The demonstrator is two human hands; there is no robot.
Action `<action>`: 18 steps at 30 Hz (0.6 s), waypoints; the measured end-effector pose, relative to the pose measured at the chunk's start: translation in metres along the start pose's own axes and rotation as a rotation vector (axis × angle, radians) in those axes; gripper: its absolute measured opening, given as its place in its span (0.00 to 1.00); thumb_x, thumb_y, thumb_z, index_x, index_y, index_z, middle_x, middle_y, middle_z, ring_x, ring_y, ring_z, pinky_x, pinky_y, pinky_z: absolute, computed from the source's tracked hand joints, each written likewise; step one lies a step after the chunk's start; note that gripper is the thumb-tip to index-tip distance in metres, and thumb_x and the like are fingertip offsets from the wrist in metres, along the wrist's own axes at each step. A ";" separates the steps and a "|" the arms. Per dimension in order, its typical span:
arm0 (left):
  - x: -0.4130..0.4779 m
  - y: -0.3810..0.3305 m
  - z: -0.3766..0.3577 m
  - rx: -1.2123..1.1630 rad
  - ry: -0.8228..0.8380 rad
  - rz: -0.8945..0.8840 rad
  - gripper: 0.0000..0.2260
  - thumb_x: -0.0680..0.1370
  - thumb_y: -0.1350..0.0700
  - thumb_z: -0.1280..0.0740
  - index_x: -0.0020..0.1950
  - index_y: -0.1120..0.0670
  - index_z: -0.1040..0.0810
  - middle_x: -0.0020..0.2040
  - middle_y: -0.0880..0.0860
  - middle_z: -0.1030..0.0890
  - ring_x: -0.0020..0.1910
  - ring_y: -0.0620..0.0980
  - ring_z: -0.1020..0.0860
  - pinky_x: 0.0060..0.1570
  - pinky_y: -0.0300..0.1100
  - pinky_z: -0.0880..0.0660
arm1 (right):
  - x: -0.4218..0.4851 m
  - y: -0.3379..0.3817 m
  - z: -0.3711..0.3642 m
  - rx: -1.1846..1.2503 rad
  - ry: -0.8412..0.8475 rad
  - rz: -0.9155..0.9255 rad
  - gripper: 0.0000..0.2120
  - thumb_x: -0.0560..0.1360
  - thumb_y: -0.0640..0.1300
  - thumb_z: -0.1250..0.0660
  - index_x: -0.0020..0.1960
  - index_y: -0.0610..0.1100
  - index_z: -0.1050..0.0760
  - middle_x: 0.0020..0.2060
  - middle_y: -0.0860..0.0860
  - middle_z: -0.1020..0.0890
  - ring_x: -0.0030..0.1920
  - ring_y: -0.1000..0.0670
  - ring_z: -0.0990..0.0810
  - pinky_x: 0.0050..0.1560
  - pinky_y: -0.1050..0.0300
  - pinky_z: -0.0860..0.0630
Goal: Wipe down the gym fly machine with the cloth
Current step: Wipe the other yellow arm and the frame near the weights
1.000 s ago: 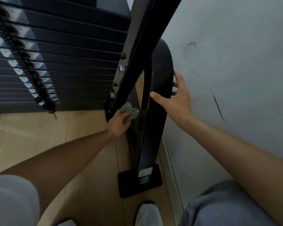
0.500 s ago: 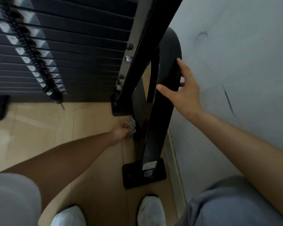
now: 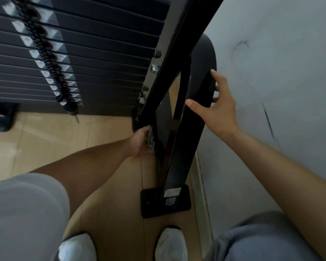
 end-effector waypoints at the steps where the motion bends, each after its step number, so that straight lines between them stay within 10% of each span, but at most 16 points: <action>1: 0.000 0.007 0.000 0.007 0.008 0.033 0.26 0.81 0.35 0.41 0.67 0.53 0.25 0.60 0.58 0.21 0.55 0.59 0.21 0.43 0.50 0.24 | 0.000 0.000 0.000 -0.003 0.001 0.001 0.43 0.68 0.58 0.22 0.77 0.53 0.38 0.71 0.56 0.29 0.70 0.55 0.30 0.66 0.47 0.25; 10: 0.001 0.033 0.007 0.141 0.078 0.192 0.38 0.78 0.28 0.47 0.77 0.54 0.33 0.70 0.60 0.25 0.63 0.63 0.23 0.54 0.53 0.24 | 0.002 -0.004 -0.001 -0.002 -0.003 0.010 0.43 0.68 0.60 0.23 0.77 0.54 0.39 0.71 0.58 0.30 0.70 0.55 0.29 0.65 0.46 0.24; 18: 0.001 0.012 0.003 0.058 -0.004 0.100 0.28 0.81 0.34 0.43 0.66 0.57 0.26 0.61 0.61 0.21 0.61 0.62 0.22 0.64 0.57 0.26 | 0.002 -0.006 -0.002 -0.003 0.011 0.003 0.43 0.68 0.60 0.23 0.77 0.56 0.40 0.72 0.58 0.30 0.71 0.55 0.29 0.66 0.46 0.24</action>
Point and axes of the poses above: each hand's wrist, its own x-axis towards the middle knuckle, its own z-axis out of the back of the hand, y = z × x, the point moved 6 cm from there along x, towards the middle knuckle
